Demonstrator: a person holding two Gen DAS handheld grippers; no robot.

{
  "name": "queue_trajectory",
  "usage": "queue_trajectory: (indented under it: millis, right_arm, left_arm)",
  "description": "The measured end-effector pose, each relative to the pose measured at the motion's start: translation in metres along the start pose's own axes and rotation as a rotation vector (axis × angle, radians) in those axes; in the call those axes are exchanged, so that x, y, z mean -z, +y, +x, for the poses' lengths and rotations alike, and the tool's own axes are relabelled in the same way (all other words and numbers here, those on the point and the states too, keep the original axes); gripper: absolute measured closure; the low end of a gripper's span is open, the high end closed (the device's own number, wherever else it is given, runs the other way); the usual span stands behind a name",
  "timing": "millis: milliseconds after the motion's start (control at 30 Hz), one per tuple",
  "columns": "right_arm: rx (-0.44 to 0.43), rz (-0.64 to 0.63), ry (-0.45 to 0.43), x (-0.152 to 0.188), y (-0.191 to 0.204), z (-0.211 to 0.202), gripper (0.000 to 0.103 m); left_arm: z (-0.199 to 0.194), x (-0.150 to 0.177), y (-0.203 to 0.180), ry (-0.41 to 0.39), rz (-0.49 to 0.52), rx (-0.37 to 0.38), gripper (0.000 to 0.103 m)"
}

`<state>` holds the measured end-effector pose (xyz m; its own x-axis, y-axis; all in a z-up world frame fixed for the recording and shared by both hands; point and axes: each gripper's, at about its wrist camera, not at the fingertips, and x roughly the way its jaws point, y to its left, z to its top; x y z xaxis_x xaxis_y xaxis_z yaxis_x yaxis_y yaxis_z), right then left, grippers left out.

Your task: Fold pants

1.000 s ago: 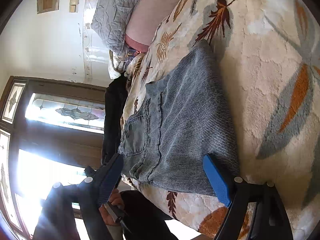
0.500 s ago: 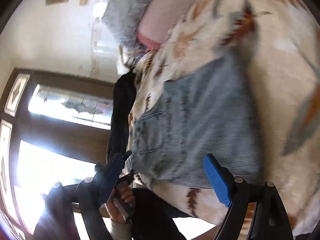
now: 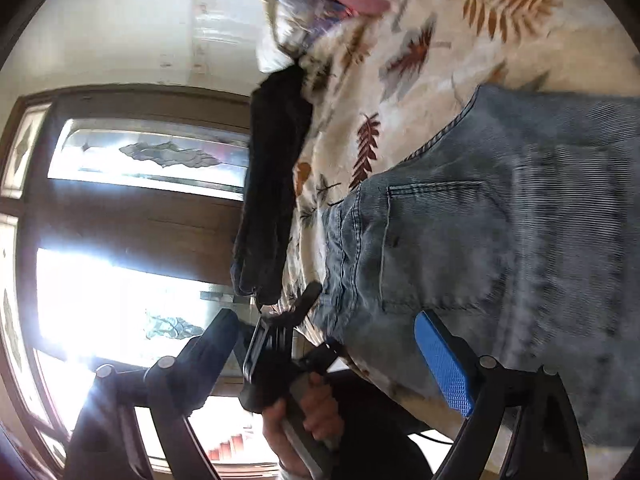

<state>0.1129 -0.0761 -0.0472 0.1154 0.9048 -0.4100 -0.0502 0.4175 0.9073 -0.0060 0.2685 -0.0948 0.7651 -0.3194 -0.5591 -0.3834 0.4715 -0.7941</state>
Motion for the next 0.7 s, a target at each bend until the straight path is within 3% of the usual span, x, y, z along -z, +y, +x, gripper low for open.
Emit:
queue_trajectory:
  millis: [100, 167, 200, 233, 300, 400, 600, 700]
  right_arm:
    - [0.063, 0.031, 0.006, -0.015, -0.009, 0.025, 0.011]
    - [0.077, 0.089, -0.029, -0.022, -0.019, 0.030, 0.011]
    - [0.071, 0.118, -0.054, -0.024, -0.022, 0.029, 0.011]
    - [0.062, 0.135, -0.074, -0.026, -0.023, 0.029, 0.011]
    - [0.100, 0.148, -0.070, -0.031, -0.027, 0.038, 0.011]
    - [0.264, 0.184, 0.016, -0.041, -0.053, 0.071, 0.010]
    - [0.293, 0.109, 0.004, -0.045, -0.014, 0.066, 0.007]
    - [0.375, 0.106, 0.056, -0.046, -0.036, 0.088, 0.002]
  left_arm:
    - [0.004, -0.003, -0.003, 0.003, 0.001, 0.000, 0.026]
    - [0.005, -0.004, -0.006, -0.001, 0.025, -0.023, 0.042]
    - [0.006, -0.003, -0.008, 0.003, 0.059, -0.053, 0.062]
    - [0.007, -0.002, -0.009, 0.007, 0.082, -0.072, 0.073]
    - [0.009, -0.002, -0.011, 0.003, 0.115, -0.095, 0.075]
    - [0.009, -0.001, -0.013, 0.001, 0.140, -0.100, 0.078]
    - [0.010, 0.002, -0.015, -0.012, 0.178, -0.124, 0.081]
    - [0.011, 0.004, -0.017, -0.017, 0.190, -0.138, 0.081]
